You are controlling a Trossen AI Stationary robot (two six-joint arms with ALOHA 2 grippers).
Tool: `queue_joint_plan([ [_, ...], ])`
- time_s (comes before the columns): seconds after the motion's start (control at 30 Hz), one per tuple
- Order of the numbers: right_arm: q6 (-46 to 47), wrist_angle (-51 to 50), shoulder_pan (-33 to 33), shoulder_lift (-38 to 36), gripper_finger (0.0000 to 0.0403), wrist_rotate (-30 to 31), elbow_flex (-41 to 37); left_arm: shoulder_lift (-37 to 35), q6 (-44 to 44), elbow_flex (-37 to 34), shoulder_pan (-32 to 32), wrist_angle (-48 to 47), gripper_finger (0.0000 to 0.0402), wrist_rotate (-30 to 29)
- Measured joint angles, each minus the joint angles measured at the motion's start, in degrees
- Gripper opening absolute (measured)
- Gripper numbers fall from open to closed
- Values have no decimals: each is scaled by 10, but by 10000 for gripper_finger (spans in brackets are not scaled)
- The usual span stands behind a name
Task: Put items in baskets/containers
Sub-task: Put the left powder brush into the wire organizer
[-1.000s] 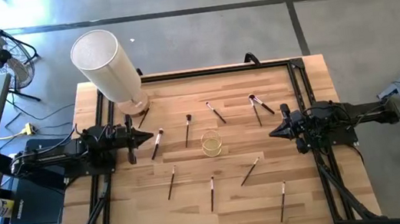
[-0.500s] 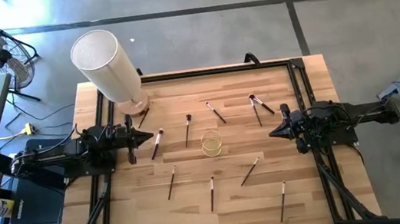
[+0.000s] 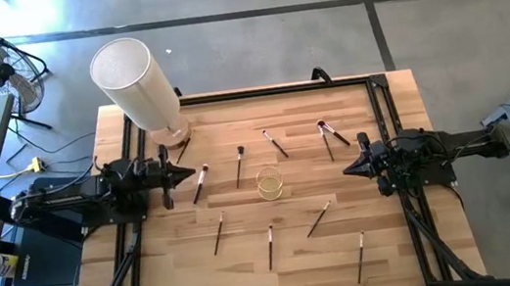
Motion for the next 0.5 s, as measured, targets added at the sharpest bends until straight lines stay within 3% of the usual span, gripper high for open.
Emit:
queue_joint_plan([
  [0.23,0,0,0,0,0,0,0,184,25,134,-44,8,0,-149],
  [0.5,0,3,0,0,0,-1,0,462,-150,332,-75,-124,0,-350],
])
